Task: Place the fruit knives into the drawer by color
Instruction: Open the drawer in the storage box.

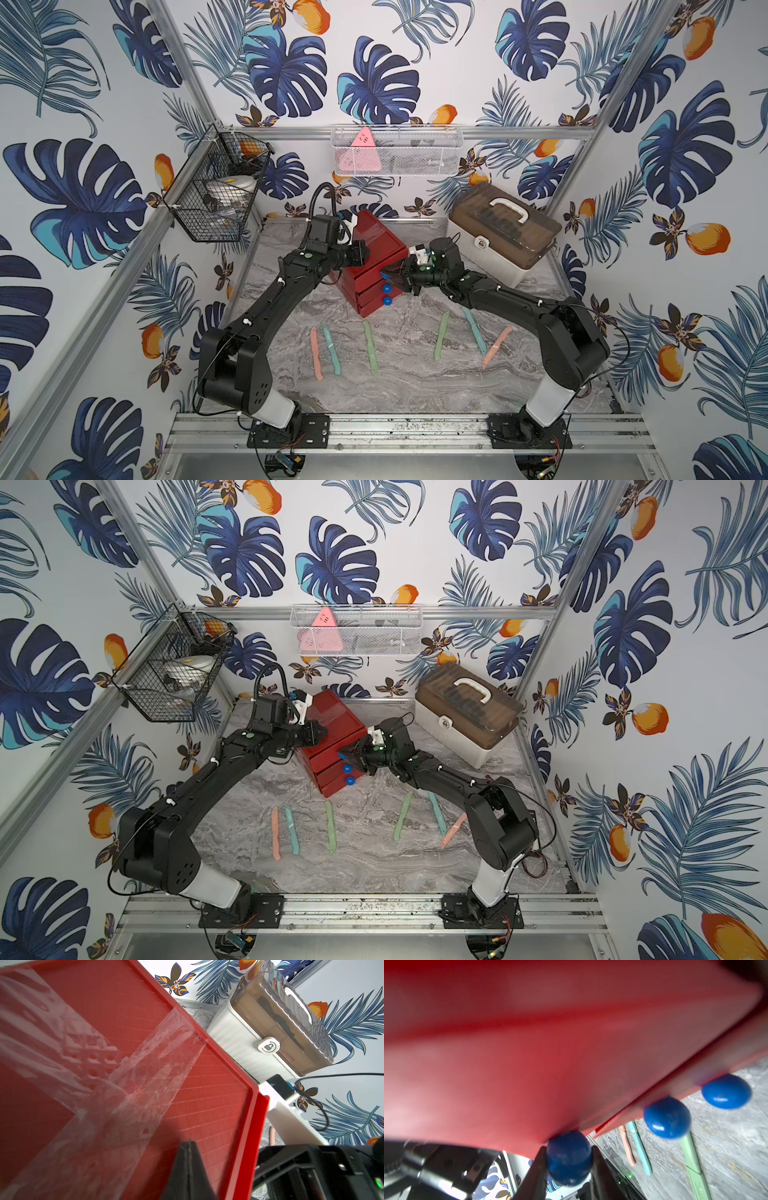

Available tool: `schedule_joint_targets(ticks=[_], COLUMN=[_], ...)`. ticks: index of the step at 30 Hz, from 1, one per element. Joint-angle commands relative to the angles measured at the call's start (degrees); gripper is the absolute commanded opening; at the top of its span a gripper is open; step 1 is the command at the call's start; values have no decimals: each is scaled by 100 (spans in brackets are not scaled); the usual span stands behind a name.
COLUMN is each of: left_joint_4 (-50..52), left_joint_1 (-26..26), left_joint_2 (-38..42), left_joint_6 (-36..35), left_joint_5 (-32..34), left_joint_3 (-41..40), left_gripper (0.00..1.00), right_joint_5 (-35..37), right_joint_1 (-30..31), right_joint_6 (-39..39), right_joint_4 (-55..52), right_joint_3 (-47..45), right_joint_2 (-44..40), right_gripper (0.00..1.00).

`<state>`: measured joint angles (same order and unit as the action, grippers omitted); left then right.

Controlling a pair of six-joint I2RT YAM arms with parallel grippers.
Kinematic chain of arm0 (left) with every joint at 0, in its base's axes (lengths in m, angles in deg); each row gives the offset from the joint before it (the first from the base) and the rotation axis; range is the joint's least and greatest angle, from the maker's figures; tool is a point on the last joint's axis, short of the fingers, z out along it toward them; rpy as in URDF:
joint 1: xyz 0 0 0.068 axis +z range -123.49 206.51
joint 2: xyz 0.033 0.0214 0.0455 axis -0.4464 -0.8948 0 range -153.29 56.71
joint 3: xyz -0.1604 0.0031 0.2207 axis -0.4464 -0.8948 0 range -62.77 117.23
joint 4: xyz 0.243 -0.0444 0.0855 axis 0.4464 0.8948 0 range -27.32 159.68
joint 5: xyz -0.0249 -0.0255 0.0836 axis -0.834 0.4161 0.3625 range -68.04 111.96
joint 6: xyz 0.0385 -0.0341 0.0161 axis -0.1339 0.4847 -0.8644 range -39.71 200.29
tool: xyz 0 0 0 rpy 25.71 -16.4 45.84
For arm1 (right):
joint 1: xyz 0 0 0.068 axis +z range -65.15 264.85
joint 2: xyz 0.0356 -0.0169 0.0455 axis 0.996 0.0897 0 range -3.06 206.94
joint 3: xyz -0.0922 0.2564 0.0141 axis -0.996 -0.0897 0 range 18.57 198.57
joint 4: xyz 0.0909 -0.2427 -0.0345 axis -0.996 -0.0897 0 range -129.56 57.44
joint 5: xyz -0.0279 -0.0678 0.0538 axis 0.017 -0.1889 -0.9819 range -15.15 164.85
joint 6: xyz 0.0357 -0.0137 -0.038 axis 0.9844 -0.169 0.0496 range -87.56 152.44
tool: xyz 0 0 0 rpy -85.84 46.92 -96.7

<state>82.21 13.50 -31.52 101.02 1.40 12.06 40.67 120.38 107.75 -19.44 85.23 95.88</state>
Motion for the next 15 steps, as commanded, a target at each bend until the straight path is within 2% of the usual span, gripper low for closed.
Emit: schedule_joint_targets(ticks=[1, 9, 15], left_joint_4=[984, 974, 1000], left_joint_1=[-1, -4, -7], left_joint_2=[-89, -219, -274], left_joint_6=[-156, -140, -167], left_joint_5=[122, 87, 96], left_joint_3=[49, 224, 280], left_gripper=[2, 2, 4], right_joint_5=[-195, -189, -221], right_joint_1=[11, -2, -156], right_joint_6=[-291, -527, -585], right_joint_4=[-139, -641, -1065], right_joint_3=[-238, -935, -933], right_joint_2=[-312, -1109, -1300], right_gripper=[21, 22, 26])
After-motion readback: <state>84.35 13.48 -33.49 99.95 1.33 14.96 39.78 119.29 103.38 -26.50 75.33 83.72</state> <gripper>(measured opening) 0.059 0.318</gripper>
